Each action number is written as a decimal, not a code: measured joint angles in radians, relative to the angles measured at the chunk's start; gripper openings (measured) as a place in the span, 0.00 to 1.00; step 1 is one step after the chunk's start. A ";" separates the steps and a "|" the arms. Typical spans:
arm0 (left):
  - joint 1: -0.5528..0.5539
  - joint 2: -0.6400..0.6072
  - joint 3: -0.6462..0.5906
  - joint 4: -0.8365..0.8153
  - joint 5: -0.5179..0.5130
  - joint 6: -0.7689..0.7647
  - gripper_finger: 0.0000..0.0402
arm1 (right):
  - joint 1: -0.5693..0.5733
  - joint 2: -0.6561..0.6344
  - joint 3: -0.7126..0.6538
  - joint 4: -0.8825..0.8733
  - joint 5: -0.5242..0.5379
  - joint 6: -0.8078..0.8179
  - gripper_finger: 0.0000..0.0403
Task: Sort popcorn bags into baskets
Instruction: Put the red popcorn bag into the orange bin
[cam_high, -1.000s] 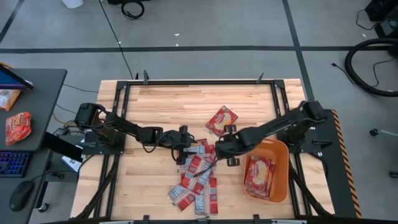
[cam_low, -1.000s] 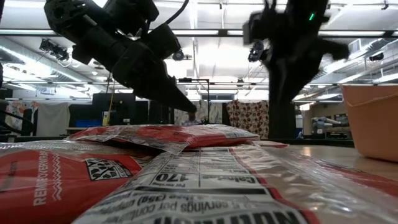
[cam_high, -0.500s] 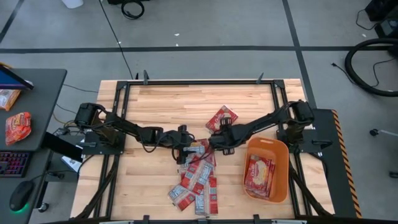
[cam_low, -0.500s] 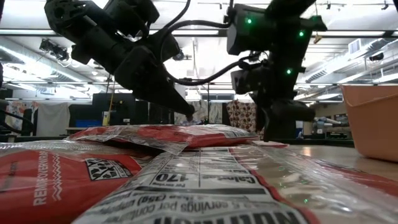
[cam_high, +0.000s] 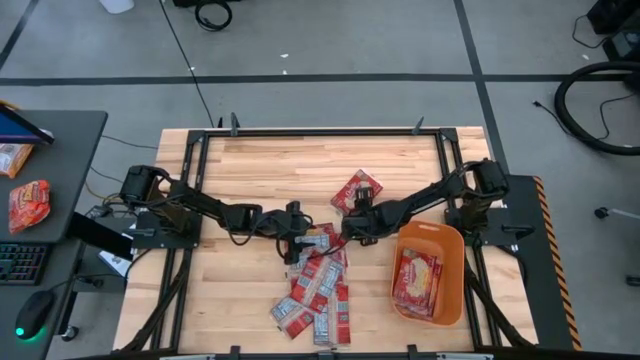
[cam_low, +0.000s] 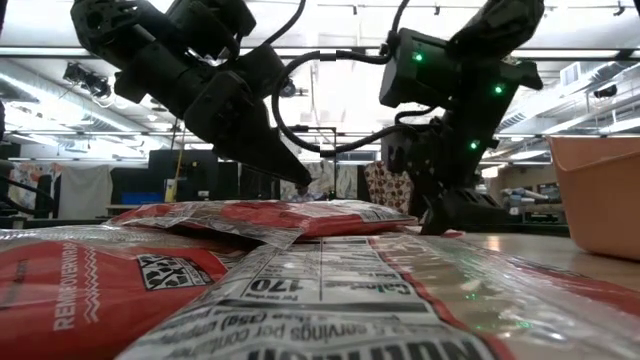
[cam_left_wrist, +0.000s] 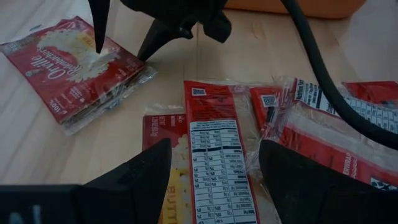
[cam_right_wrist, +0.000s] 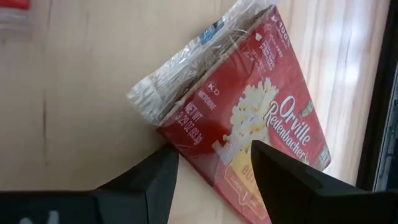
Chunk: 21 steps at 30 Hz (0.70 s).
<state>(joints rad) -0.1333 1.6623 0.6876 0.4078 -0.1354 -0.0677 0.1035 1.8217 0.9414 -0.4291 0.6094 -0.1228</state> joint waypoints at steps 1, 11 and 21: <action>0.000 0.000 0.000 0.002 0.000 0.000 0.62 | -0.002 0.000 -0.007 0.017 0.002 -0.005 0.51; 0.000 0.000 0.000 0.007 0.000 0.001 0.62 | -0.025 0.002 -0.045 0.100 -0.067 -0.005 0.17; 0.000 0.000 0.000 0.007 0.000 0.001 0.62 | 0.040 -0.092 0.140 -0.189 -0.068 0.110 0.02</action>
<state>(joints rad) -0.1333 1.6619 0.6876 0.4148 -0.1352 -0.0670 0.1434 1.7302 1.0816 -0.6185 0.5418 -0.0124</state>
